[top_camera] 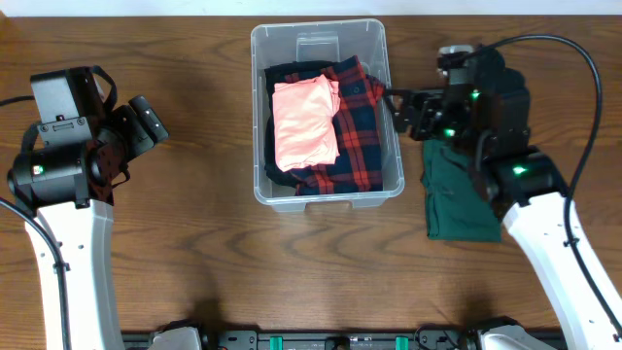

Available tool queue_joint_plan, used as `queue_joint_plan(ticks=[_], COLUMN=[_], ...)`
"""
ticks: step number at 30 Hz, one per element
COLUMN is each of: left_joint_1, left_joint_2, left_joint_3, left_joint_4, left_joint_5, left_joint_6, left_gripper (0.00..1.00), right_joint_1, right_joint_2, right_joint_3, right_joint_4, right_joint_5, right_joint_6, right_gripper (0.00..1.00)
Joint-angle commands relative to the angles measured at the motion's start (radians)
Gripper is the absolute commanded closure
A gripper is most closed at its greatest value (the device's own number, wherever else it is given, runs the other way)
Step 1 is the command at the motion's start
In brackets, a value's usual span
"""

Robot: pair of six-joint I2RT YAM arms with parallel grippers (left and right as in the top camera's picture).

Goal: Pack container
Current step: 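Lower the pink cloth onto the plaid shirt and release, then move right gripper to the green shirt and grasp it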

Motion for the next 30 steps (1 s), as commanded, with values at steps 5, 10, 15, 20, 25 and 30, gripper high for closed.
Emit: queue_joint_plan(ticks=[5,10,15,20,25,30], left_joint_1=[0.005,0.005,0.005,0.005,0.005,0.005], left_joint_2=[0.005,0.005,0.005,0.005,0.005,0.005], left_joint_3=[-0.004,-0.004,-0.004,-0.004,-0.004,-0.004], left_joint_4=[0.000,0.000,0.000,0.000,0.000,0.000], left_joint_5=[-0.005,-0.005,-0.005,-0.005,-0.005,-0.005], left_joint_6=[-0.005,-0.005,-0.005,-0.005,-0.005,-0.005], left_gripper=[0.02,0.02,0.02,0.02,0.02,0.02], right_joint_1=[-0.200,-0.398,-0.560,-0.669,-0.735,-0.756], right_joint_2=[0.004,0.021,0.103,0.264,0.416,0.546], right_joint_3=[0.002,0.002,0.002,0.002,0.002,0.002], right_joint_4=[-0.061,-0.182,-0.290,-0.307,-0.328,-0.338], right_joint_5=[-0.075,0.003,-0.005,-0.117,-0.257,-0.270], right_joint_6=[-0.072,-0.135,-0.292,-0.363,-0.476,-0.509], right_gripper=[0.23,0.16,0.10,0.10,0.09,0.10])
